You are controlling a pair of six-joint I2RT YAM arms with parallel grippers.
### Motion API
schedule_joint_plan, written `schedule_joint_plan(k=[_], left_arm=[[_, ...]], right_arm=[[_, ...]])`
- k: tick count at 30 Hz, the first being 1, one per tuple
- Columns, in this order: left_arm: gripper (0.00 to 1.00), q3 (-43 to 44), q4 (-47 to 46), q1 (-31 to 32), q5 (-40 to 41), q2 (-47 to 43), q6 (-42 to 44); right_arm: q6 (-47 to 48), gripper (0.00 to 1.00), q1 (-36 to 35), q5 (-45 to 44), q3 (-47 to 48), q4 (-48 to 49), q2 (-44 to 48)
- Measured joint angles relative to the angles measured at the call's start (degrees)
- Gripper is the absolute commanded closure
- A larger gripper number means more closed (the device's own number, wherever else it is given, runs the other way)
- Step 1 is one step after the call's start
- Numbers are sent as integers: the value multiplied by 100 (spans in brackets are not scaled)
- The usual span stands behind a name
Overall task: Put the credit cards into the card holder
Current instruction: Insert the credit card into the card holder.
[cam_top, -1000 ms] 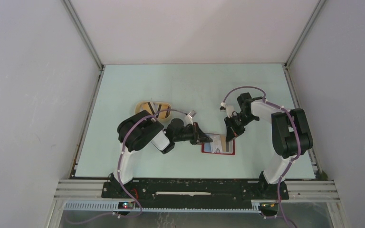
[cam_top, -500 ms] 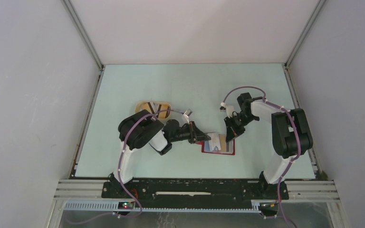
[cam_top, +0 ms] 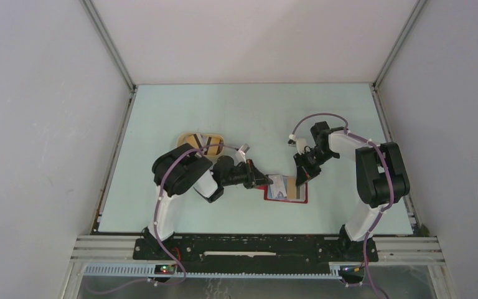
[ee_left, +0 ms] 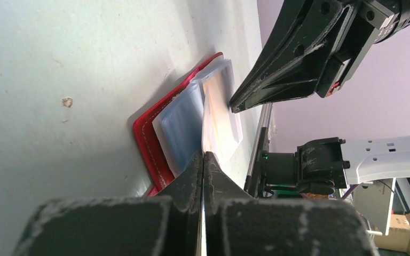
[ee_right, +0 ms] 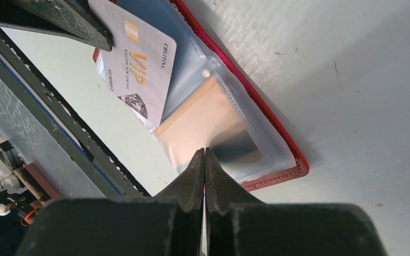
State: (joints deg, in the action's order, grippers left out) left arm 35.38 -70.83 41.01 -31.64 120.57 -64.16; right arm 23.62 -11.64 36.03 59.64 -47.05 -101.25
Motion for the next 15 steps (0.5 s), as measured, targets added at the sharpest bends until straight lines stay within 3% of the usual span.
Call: schedule_joint_plan(k=[15], left_arm=[[100,7,116,48,15,-35,24]], right_arm=[[0,97,2,0,0,-2,0]])
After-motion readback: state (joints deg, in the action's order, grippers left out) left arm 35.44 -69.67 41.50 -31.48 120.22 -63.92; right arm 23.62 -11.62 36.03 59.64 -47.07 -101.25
